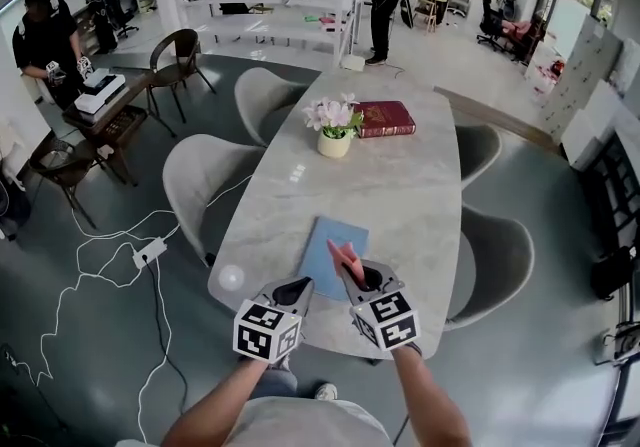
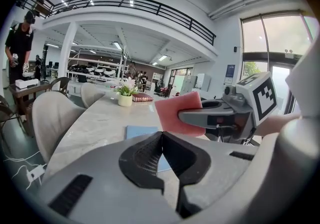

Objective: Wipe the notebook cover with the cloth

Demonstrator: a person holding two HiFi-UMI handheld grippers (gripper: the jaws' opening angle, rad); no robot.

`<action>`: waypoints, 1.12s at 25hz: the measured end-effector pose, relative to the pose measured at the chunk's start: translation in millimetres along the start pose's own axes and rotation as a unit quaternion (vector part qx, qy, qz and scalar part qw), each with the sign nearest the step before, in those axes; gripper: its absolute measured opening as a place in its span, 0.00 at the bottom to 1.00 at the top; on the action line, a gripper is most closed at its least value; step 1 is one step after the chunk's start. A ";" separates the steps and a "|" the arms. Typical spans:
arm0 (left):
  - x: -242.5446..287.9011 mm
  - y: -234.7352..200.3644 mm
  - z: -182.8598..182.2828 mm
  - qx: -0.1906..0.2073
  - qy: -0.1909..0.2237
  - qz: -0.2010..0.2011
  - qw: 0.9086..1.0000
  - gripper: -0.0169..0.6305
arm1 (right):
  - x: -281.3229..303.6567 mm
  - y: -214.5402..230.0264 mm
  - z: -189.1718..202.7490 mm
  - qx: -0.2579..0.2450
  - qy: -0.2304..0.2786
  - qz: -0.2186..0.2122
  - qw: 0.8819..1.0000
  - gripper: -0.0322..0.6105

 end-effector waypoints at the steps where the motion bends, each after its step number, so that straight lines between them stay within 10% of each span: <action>1: 4.2 -6.6 0.4 0.000 -0.003 0.003 1.000 0.04 | 8.5 3.9 -1.2 -0.005 -0.004 0.003 1.000 0.07; 28: 82.0 -125.8 1.4 0.003 -0.061 0.093 0.994 0.04 | 185.8 87.5 27.1 -0.127 -0.196 0.050 0.971 0.07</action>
Point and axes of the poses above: the fingertips, and each gripper's own axes: x forward along the fingers, y to its right, z out of its underside, the point moved 4 cm from there along -x, backward along the fingers, and after that the axes turned 2 degrees about y, right-handed, at the moved point
